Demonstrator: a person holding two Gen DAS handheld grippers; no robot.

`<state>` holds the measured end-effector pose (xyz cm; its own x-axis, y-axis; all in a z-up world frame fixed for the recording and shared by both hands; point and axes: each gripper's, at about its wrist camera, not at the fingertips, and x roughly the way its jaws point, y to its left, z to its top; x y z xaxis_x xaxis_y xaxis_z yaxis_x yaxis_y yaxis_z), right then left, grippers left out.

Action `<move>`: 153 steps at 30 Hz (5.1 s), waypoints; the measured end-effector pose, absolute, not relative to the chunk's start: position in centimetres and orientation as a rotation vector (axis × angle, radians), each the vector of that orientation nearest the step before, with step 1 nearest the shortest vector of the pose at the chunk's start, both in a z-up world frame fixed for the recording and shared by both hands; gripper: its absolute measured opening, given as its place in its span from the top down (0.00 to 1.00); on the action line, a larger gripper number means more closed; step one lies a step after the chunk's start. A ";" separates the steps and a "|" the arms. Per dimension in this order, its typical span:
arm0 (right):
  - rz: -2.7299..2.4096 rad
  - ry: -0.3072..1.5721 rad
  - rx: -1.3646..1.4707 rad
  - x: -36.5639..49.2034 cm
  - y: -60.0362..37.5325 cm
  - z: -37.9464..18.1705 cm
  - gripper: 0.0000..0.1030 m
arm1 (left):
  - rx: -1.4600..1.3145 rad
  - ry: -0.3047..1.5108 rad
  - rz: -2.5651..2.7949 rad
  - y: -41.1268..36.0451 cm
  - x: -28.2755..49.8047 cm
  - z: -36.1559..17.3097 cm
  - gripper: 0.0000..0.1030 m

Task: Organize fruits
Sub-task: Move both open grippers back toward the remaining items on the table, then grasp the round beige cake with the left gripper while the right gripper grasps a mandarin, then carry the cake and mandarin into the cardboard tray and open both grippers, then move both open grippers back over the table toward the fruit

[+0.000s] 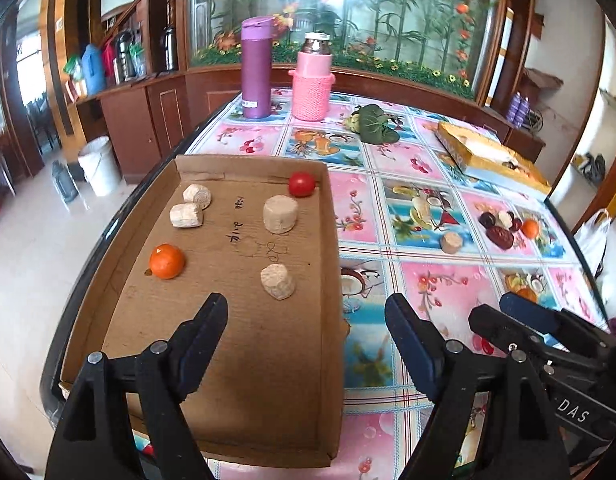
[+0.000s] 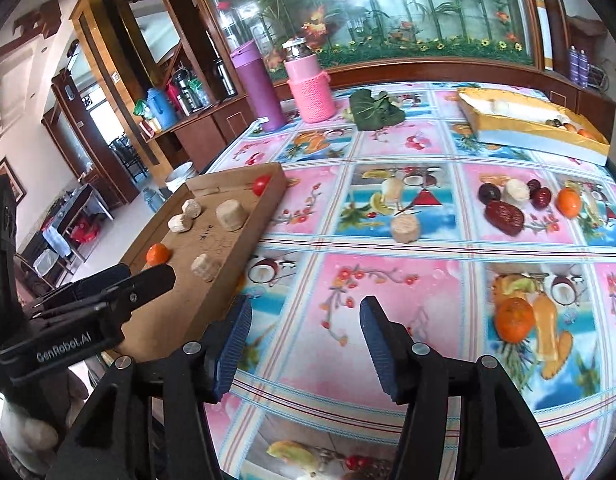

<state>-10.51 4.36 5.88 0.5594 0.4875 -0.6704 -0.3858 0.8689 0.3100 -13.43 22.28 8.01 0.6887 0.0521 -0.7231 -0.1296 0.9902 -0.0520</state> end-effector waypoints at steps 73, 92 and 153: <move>0.395 0.957 0.037 -5.5 -6.0 1.4 0.52 | 0.105 0.931 -0.181 7.7 1.4 0.8 0.50; 0.403 0.918 0.034 -7.4 -4.7 4.3 0.69 | -0.102 0.842 -0.136 15.7 -5.5 6.4 0.73; 0.777 0.850 -0.135 -10.8 15.9 6.0 0.53 | -0.080 0.740 0.322 29.1 -13.1 9.7 0.37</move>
